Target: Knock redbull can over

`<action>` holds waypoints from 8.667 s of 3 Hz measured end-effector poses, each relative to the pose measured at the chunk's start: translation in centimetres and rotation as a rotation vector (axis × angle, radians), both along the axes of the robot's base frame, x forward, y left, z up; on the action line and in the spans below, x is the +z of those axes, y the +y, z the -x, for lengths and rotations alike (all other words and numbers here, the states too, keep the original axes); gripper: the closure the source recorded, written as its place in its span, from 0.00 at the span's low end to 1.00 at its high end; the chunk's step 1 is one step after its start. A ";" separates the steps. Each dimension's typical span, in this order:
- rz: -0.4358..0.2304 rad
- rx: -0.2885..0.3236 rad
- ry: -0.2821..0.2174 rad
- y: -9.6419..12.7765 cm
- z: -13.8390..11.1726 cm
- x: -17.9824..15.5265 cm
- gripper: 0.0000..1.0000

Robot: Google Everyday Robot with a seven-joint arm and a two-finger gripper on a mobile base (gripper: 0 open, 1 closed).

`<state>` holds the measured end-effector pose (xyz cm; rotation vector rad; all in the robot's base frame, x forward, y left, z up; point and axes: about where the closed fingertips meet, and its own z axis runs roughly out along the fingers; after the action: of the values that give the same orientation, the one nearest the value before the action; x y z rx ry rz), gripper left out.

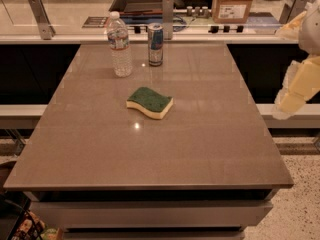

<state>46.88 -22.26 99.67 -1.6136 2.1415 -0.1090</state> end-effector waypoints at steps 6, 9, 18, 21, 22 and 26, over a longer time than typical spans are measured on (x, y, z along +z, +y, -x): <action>-0.585 -0.065 -0.139 9.8 -17.7 -4.7 0.00; -0.702 -0.024 -0.240 11.0 -22.9 -4.9 0.00; -1.199 0.094 -0.272 21.4 -35.3 -9.6 0.18; -1.201 0.105 -0.261 22.5 -35.2 -9.7 0.87; -1.202 0.108 -0.258 22.8 -35.1 -9.7 1.00; -1.072 0.052 -0.222 18.7 -34.8 -8.1 1.00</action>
Offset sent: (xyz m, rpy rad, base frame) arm 0.1217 0.0204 0.0061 0.3910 -0.2323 0.0150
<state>81.68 -3.56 91.52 -0.9353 1.5112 0.7171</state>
